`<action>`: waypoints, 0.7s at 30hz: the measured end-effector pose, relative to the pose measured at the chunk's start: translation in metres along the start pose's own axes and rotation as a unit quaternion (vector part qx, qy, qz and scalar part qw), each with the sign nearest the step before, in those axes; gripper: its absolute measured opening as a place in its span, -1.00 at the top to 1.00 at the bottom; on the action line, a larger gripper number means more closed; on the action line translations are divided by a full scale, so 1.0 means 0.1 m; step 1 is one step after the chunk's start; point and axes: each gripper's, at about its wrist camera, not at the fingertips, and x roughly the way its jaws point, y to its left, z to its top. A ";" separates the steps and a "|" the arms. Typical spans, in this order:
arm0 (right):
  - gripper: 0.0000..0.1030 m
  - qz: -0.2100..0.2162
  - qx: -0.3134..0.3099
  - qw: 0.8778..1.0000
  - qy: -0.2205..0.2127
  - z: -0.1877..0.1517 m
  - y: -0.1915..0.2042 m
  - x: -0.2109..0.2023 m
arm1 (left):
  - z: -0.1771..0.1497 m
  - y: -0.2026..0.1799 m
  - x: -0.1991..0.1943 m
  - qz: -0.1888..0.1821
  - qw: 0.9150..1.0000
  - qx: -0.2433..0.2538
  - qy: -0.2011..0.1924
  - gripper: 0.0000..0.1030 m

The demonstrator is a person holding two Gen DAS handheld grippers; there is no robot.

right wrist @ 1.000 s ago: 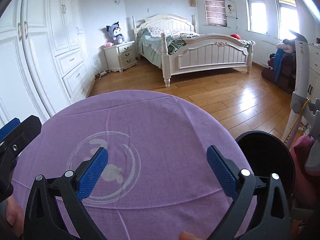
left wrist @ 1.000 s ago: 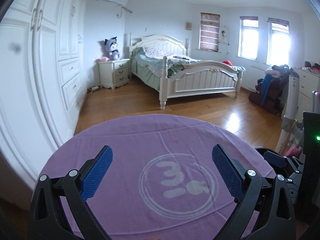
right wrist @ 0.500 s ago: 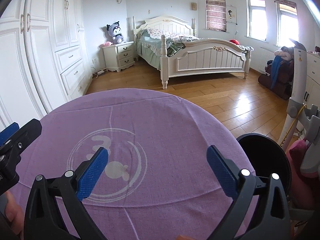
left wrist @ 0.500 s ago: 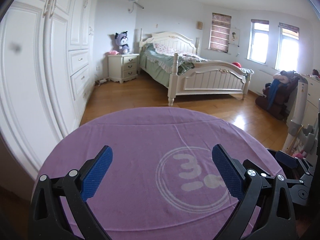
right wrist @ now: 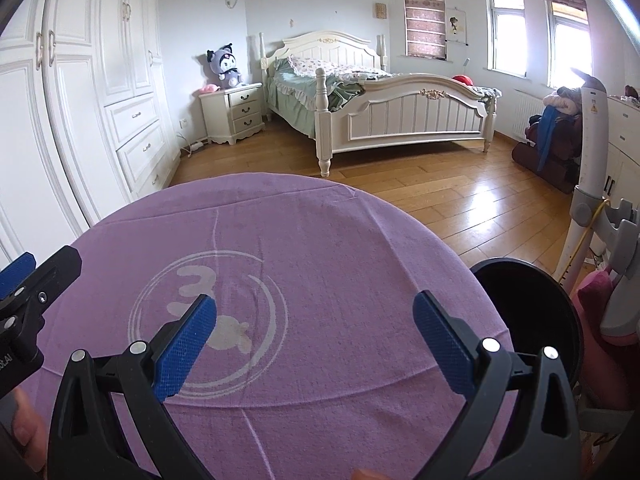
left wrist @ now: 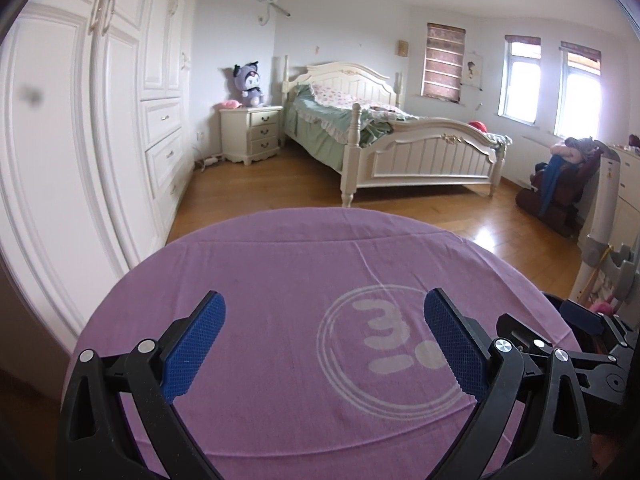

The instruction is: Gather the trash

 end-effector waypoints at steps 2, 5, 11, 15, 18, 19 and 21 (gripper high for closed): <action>-0.90 0.001 0.003 1.000 0.000 0.00 -0.01 0.00 | -0.02 0.03 0.00 0.000 1.000 0.000 0.001 -0.90; -0.90 0.003 0.006 1.000 0.005 -0.01 -0.02 0.02 | -0.05 0.03 0.00 0.002 1.000 0.001 0.003 -0.90; -0.90 0.004 0.011 1.000 0.004 0.00 -0.04 0.02 | -0.09 0.04 0.01 0.006 1.000 -0.002 0.006 -0.90; -0.90 0.003 0.010 1.000 0.004 0.00 -0.04 0.02 | -0.09 0.04 0.01 0.006 1.000 -0.001 0.006 -0.90; -0.90 0.003 0.008 1.000 0.002 0.00 -0.04 0.01 | -0.10 0.04 0.01 0.007 1.000 -0.001 0.007 -0.90; -0.90 0.003 0.007 1.000 0.002 0.00 -0.05 0.01 | -0.10 0.05 0.01 0.006 1.000 -0.002 0.008 -0.90; -0.90 0.004 0.007 1.000 0.002 -0.01 -0.06 0.02 | -0.09 0.06 0.01 0.006 1.000 -0.003 0.008 -0.90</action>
